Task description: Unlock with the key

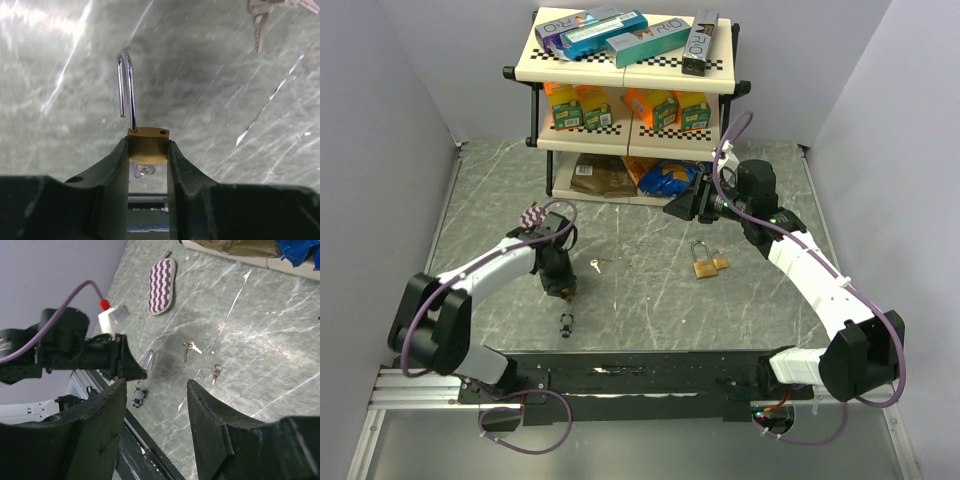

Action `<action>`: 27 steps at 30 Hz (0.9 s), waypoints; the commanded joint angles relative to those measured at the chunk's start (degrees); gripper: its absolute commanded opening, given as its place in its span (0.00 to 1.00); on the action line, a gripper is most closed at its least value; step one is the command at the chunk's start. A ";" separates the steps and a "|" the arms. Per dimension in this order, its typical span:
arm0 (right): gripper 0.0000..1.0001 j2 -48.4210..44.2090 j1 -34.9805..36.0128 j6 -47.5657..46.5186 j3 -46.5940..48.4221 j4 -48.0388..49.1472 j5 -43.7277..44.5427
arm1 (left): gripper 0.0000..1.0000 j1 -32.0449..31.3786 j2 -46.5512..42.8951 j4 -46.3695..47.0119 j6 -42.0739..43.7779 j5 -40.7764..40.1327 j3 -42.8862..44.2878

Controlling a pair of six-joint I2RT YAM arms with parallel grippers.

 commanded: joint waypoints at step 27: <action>0.63 -0.88 0.09 -2.33 0.63 -0.19 0.23 | 0.62 -3.44 12.05 -0.17 12.19 -6.10 9.22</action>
